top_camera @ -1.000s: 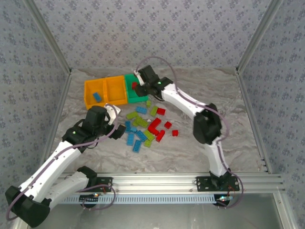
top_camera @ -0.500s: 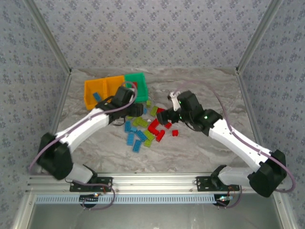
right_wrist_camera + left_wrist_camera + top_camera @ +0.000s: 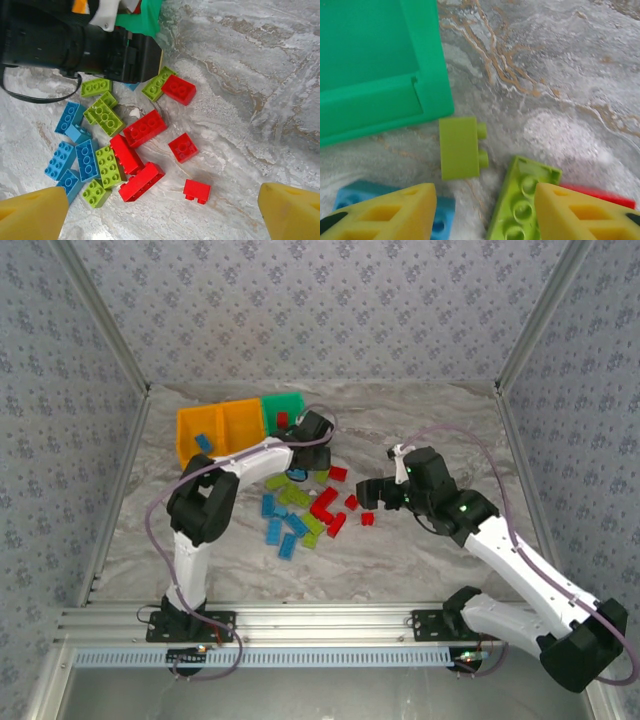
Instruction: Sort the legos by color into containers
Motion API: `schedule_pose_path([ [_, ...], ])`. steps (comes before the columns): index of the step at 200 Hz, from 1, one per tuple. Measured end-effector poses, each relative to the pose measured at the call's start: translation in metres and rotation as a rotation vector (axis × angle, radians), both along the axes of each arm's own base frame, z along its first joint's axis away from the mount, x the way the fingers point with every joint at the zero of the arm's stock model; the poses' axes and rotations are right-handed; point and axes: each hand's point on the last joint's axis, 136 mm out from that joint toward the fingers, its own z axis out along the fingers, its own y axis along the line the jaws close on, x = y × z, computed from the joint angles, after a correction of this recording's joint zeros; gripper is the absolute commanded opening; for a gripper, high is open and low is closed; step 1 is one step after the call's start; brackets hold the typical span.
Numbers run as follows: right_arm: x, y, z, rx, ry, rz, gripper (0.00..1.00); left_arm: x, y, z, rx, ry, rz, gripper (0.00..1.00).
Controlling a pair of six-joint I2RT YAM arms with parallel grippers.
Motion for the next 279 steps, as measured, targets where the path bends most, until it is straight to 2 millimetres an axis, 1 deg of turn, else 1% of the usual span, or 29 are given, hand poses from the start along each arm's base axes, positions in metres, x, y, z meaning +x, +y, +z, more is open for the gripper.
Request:
schedule_pose_path([
  [34, -0.004, -0.005, -0.004, -0.001, 0.019, -0.015, 1.00, 0.007, 0.007, -0.011, 0.052, -0.013, 0.028, 0.39],
  [51, -0.006, -0.007, -0.006, -0.001, 0.028, -0.020, 1.00, 0.007, 0.009, -0.017, 0.074, -0.012, 0.029, 0.35],
  [63, -0.007, -0.008, -0.007, -0.002, 0.036, -0.022, 1.00, 0.009, 0.009, -0.022, 0.085, -0.009, 0.029, 0.29],
  [81, -0.009, -0.008, -0.008, 0.004, 0.047, -0.026, 1.00, 0.011, 0.009, -0.022, 0.085, -0.013, 0.033, 0.22],
  [109, -0.012, -0.005, -0.009, 0.018, 0.067, -0.016, 1.00, 0.011, 0.007, -0.020, 0.076, -0.012, 0.027, 0.18],
  [128, -0.015, -0.002, -0.009, 0.035, 0.079, -0.003, 1.00, 0.003, 0.007, -0.016, 0.058, -0.004, 0.014, 0.18],
  [145, -0.017, 0.001, -0.008, 0.052, 0.090, 0.007, 1.00, -0.015, 0.015, 0.004, 0.040, -0.013, 0.003, 0.17],
  [153, -0.017, 0.001, -0.008, 0.058, 0.093, 0.006, 1.00, -0.022, 0.022, 0.020, 0.030, -0.035, 0.004, 0.17],
  [154, -0.017, 0.001, -0.008, 0.058, 0.093, 0.006, 1.00, -0.023, 0.023, 0.025, 0.027, -0.044, 0.005, 0.18],
  [160, -0.017, 0.002, -0.008, 0.061, 0.095, 0.008, 1.00, -0.026, 0.026, 0.038, 0.020, -0.064, 0.005, 0.18],
  [161, -0.017, 0.002, -0.008, 0.062, 0.095, 0.007, 1.00, -0.026, 0.028, 0.044, 0.015, -0.074, 0.007, 0.18],
  [166, -0.017, 0.002, -0.008, 0.063, 0.096, 0.007, 1.00, -0.027, 0.031, 0.056, 0.006, -0.097, 0.010, 0.18],
  [170, -0.017, 0.002, -0.008, 0.065, 0.095, 0.007, 1.00, -0.026, 0.036, 0.072, -0.003, -0.129, 0.017, 0.17],
  [173, -0.017, 0.002, -0.008, 0.066, 0.096, 0.005, 1.00, -0.026, 0.038, 0.078, -0.008, -0.142, 0.021, 0.17],
  [174, -0.017, 0.002, -0.007, 0.067, 0.096, 0.005, 1.00, -0.026, 0.039, 0.084, -0.011, -0.155, 0.024, 0.17],
  [175, -0.017, 0.002, -0.007, 0.067, 0.096, 0.005, 1.00, -0.026, 0.039, 0.084, -0.011, -0.155, 0.024, 0.17],
  [182, -0.017, 0.003, -0.007, 0.068, 0.097, 0.006, 1.00, -0.021, 0.048, 0.106, -0.029, -0.202, 0.044, 0.17],
  [189, -0.017, 0.003, -0.007, 0.069, 0.098, 0.006, 1.00, -0.014, 0.063, 0.126, -0.041, -0.247, 0.073, 0.17],
  [191, -0.017, 0.003, -0.007, 0.069, 0.098, 0.006, 1.00, -0.013, 0.064, 0.128, -0.041, -0.252, 0.076, 0.17],
  [201, -0.017, 0.003, -0.007, 0.071, 0.099, 0.005, 1.00, 0.000, 0.090, 0.146, -0.043, -0.292, 0.133, 0.17],
  [208, -0.017, 0.003, -0.007, 0.073, 0.101, 0.002, 1.00, 0.010, 0.108, 0.151, -0.034, -0.306, 0.172, 0.17],
  [216, -0.017, 0.003, -0.007, 0.075, 0.103, 0.000, 1.00, 0.020, 0.125, 0.150, -0.021, -0.310, 0.207, 0.17],
  [218, -0.017, 0.003, -0.007, 0.075, 0.103, 0.000, 1.00, 0.025, 0.133, 0.149, -0.012, -0.309, 0.225, 0.17],
  [222, -0.017, 0.003, -0.007, 0.076, 0.103, -0.001, 1.00, 0.029, 0.142, 0.146, 0.000, -0.307, 0.243, 0.17],
  [229, -0.017, 0.003, -0.007, 0.080, 0.104, -0.004, 1.00, 0.039, 0.159, 0.137, 0.022, -0.291, 0.278, 0.17],
  [240, -0.018, 0.002, -0.006, 0.083, 0.103, -0.006, 1.00, 0.049, 0.175, 0.122, 0.048, -0.261, 0.309, 0.17],
  [252, -0.018, 0.002, -0.004, 0.091, 0.099, -0.009, 1.00, 0.059, 0.185, 0.104, 0.070, -0.218, 0.328, 0.19],
  [266, -0.019, 0.001, -0.001, 0.098, 0.093, -0.011, 1.00, 0.071, 0.191, 0.085, 0.083, -0.182, 0.339, 0.22],
  [279, -0.020, 0.001, 0.000, 0.102, 0.089, -0.011, 1.00, 0.078, 0.194, 0.071, 0.089, -0.152, 0.342, 0.28],
])
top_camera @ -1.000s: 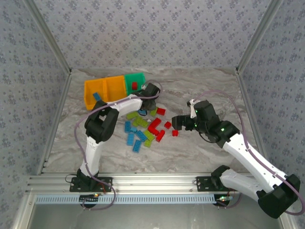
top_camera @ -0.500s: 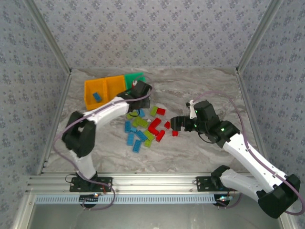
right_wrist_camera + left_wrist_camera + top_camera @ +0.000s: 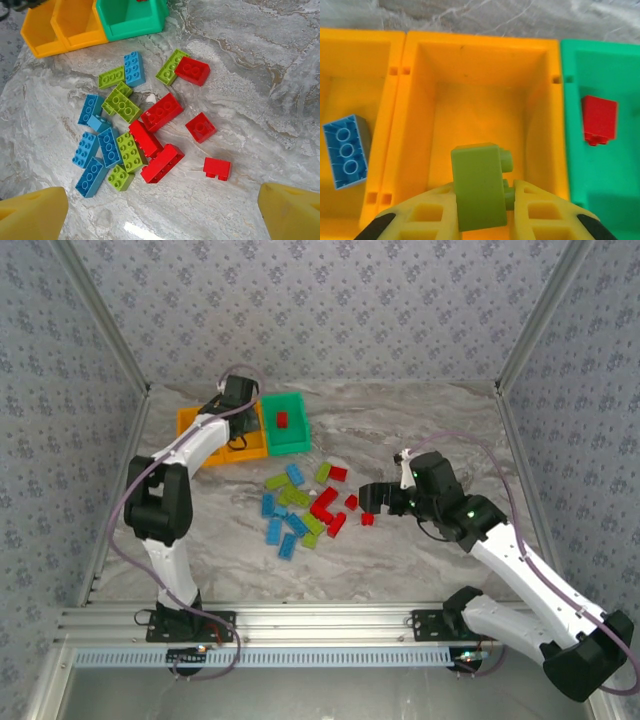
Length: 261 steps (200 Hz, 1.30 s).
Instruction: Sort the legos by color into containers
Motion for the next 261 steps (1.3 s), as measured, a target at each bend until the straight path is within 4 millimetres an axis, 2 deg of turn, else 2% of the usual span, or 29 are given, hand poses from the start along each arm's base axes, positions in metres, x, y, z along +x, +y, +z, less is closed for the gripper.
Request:
schedule_pose_path([
  [14, -0.001, 0.000, 0.001, 0.003, 0.001, -0.003, 1.00, 0.002, 0.002, -0.011, 0.003, 0.027, -0.003, 0.38],
  [33, -0.002, -0.001, 0.000, 0.005, 0.006, -0.008, 1.00, 0.001, 0.002, -0.015, -0.008, 0.042, -0.003, 0.39],
  [64, -0.002, -0.002, -0.001, 0.005, 0.013, -0.015, 1.00, 0.000, -0.002, -0.010, -0.029, 0.039, -0.017, 0.37],
  [87, 0.003, 0.001, -0.006, 0.005, 0.023, -0.020, 1.00, -0.014, -0.006, 0.008, -0.065, 0.018, -0.044, 0.35],
  [113, 0.016, 0.009, -0.023, -0.017, 0.060, -0.031, 1.00, -0.060, -0.024, 0.064, -0.114, -0.070, -0.129, 0.35],
  [127, 0.026, 0.013, -0.041, -0.046, 0.099, -0.039, 1.00, -0.092, -0.049, 0.104, -0.124, -0.143, -0.240, 0.35],
  [135, 0.031, 0.015, -0.056, -0.075, 0.136, -0.046, 1.00, -0.120, -0.073, 0.136, -0.128, -0.206, -0.352, 0.36],
  [148, 0.041, 0.020, -0.076, -0.120, 0.193, -0.056, 0.99, -0.159, -0.100, 0.169, -0.134, -0.269, -0.514, 0.39],
  [157, 0.049, 0.024, -0.087, -0.141, 0.224, -0.061, 0.99, -0.184, -0.111, 0.185, -0.121, -0.298, -0.617, 0.41],
  [171, 0.063, 0.033, -0.101, -0.167, 0.264, -0.064, 0.99, -0.218, -0.113, 0.196, -0.085, -0.315, -0.736, 0.45],
  [189, 0.081, 0.045, -0.116, -0.188, 0.291, -0.064, 0.99, -0.249, -0.110, 0.191, -0.022, -0.298, -0.852, 0.54],
  [211, 0.105, 0.059, -0.133, -0.227, 0.295, -0.046, 0.99, -0.280, -0.104, 0.159, 0.070, -0.228, -0.997, 0.61],
  [223, 0.118, 0.064, -0.141, -0.253, 0.280, -0.030, 0.98, -0.291, -0.101, 0.134, 0.111, -0.182, -1.057, 0.65],
  [239, 0.131, 0.072, -0.150, -0.298, 0.254, 0.026, 0.97, -0.301, -0.096, 0.104, 0.149, -0.129, -1.113, 0.75],
  [248, 0.139, 0.077, -0.155, -0.331, 0.232, 0.069, 0.97, -0.305, -0.094, 0.089, 0.166, -0.096, -1.136, 0.79],
  [261, 0.148, 0.082, -0.161, -0.396, 0.188, 0.144, 0.96, -0.308, -0.093, 0.079, 0.182, -0.070, -1.165, 0.83],
])
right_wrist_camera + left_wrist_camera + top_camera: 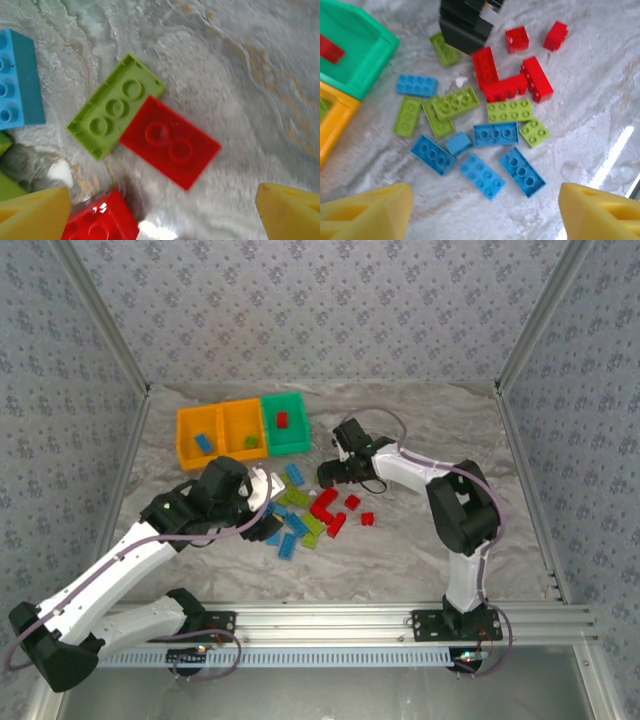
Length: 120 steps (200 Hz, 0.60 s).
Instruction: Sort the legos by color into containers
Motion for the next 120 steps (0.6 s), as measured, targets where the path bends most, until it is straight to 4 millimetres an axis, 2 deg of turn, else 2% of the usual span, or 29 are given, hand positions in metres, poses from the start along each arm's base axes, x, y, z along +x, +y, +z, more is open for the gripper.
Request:
schedule_pose_path([
  [52, 0.016, -0.002, -0.013, -0.137, -0.041, 0.230, 0.85, -0.001, -0.005, 0.000, 0.000, -0.019, -0.053, 0.92],
  [85, 0.025, -0.005, -0.025, -0.166, -0.015, 0.296, 0.60, -0.004, -0.004, -0.010, 0.018, -0.010, -0.073, 0.98],
  [98, 0.025, -0.005, -0.032, -0.178, -0.001, 0.307, 0.46, -0.005, -0.004, -0.013, 0.023, -0.006, -0.083, 0.99],
  [120, 0.026, -0.003, -0.031, -0.180, -0.008, 0.317, 0.27, -0.008, -0.003, -0.013, 0.021, -0.014, -0.098, 0.99],
])
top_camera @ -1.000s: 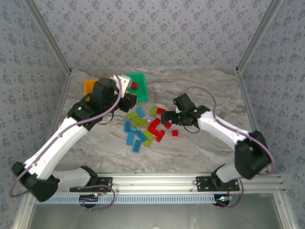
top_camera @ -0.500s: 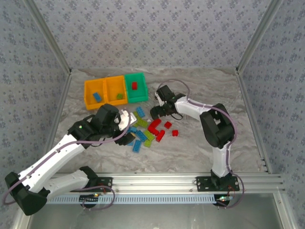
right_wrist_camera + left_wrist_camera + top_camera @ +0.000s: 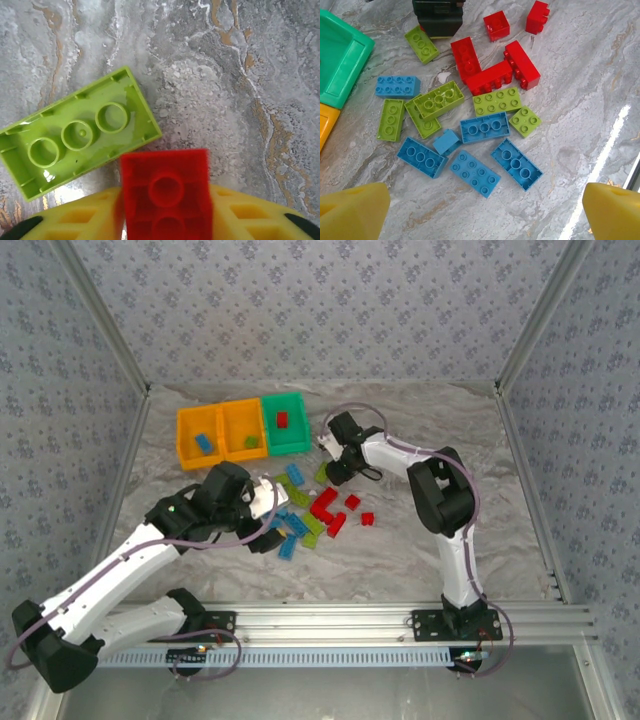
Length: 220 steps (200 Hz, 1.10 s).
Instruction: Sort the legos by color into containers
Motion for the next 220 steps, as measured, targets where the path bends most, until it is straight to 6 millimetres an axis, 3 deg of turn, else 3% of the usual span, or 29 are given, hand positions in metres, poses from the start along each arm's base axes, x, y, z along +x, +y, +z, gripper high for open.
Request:
schedule_pose_path([
  [31, -0.006, -0.004, 0.010, 0.021, -0.011, -0.026, 0.24, 0.000, 0.001, 0.007, -0.021, -0.038, -0.002, 0.99],
  [49, -0.010, -0.008, 0.031, 0.041, -0.050, -0.071, 0.23, 0.006, 0.005, 0.012, -0.019, -0.072, 0.024, 0.99],
  [86, -0.017, 0.017, 0.135, 0.362, -0.306, -0.217, 0.22, 0.030, 0.022, 0.027, -0.054, -0.139, 0.163, 0.99],
  [95, -0.019, 0.036, 0.162, 0.452, -0.377, -0.222, 0.22, 0.039, 0.032, 0.033, -0.073, -0.156, 0.222, 0.99],
  [114, -0.017, 0.076, 0.190, 0.572, -0.444, -0.207, 0.22, 0.054, 0.049, 0.041, -0.105, -0.180, 0.325, 0.99],
  [132, 0.002, 0.117, 0.192, 0.613, -0.449, -0.187, 0.21, 0.062, 0.058, 0.044, -0.118, -0.187, 0.376, 0.98],
  [143, 0.016, 0.132, 0.188, 0.618, -0.456, -0.186, 0.21, 0.063, 0.060, 0.044, -0.119, -0.186, 0.387, 0.98],
  [158, 0.039, 0.151, 0.167, 0.591, -0.454, -0.193, 0.22, 0.065, 0.060, 0.042, -0.115, -0.178, 0.389, 0.98],
  [190, 0.075, 0.164, 0.125, 0.506, -0.436, -0.223, 0.28, 0.066, 0.058, 0.036, -0.106, -0.160, 0.384, 0.98],
  [220, 0.095, 0.157, 0.101, 0.441, -0.397, -0.242, 0.39, 0.067, 0.058, 0.035, -0.103, -0.156, 0.384, 0.98],
])
